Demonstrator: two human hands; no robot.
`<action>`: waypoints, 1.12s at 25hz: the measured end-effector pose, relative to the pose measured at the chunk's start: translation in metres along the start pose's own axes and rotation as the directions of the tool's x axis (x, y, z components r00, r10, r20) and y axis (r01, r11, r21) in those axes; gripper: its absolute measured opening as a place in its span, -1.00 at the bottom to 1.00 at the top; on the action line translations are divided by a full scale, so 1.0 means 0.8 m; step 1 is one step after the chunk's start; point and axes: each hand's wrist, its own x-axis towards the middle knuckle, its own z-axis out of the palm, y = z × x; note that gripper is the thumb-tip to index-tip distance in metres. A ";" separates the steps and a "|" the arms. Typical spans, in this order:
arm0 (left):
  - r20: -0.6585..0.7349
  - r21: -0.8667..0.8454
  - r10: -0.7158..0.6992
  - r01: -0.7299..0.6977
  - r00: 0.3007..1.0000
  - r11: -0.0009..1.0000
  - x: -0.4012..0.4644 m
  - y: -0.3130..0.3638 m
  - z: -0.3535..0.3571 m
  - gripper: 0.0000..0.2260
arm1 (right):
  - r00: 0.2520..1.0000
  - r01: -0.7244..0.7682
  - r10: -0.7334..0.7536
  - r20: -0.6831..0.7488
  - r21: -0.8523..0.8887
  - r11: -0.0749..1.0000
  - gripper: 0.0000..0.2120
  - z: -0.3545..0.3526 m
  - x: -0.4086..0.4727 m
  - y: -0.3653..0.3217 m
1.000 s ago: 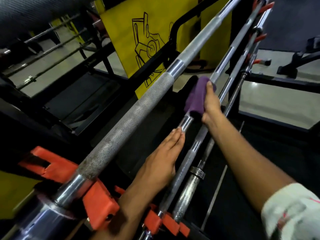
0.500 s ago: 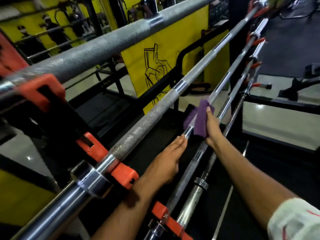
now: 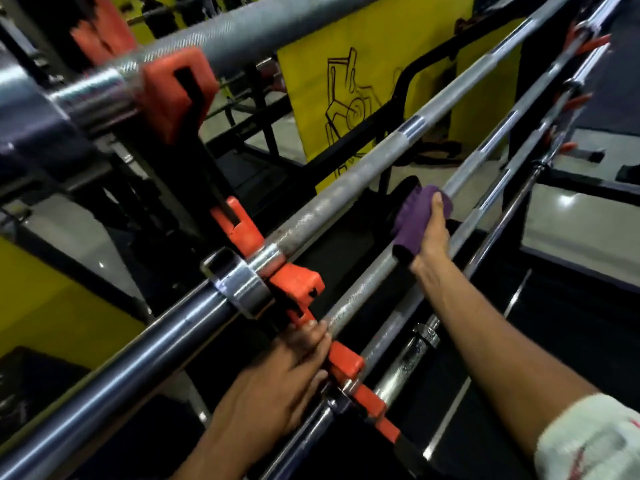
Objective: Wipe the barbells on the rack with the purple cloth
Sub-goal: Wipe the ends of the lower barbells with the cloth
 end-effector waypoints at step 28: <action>-0.027 -0.189 -0.218 0.209 0.976 0.959 -0.060 0.001 -0.004 -0.41 | 0.988 -0.150 0.153 -0.008 -0.245 0.958 -0.44 -0.016 -0.148 0.107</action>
